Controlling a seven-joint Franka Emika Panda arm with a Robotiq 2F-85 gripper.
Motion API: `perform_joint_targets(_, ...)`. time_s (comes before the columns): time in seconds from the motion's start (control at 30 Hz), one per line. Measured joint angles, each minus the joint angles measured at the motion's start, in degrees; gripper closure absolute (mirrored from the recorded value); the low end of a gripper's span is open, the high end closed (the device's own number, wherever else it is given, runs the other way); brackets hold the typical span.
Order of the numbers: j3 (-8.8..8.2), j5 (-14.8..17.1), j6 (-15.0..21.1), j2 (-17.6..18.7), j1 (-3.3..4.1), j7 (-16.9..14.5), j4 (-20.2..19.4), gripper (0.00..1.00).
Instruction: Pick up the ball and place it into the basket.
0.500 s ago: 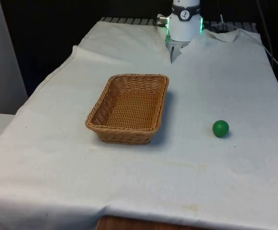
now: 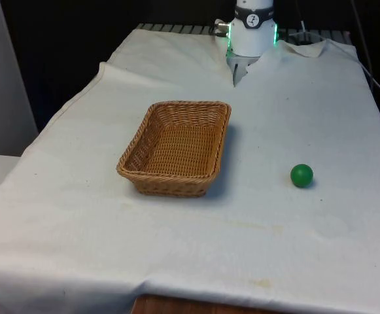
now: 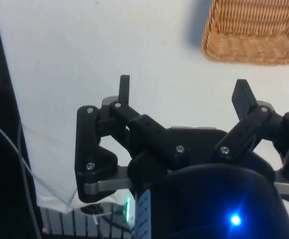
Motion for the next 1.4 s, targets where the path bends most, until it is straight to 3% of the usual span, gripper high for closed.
perform_joint_targets(0.77, 4.41, 0.4, 11.0, 5.8, 0.00, -0.5, -2.8, 0.00)
perform_joint_targets(1.13, 6.13, 1.8, 16.3, 10.9, 0.00, -0.6, -2.7, 0.00)
perform_joint_targets(1.4, 6.82, 3.6, 18.6, 15.8, 0.00, -0.6, -0.3, 0.00)
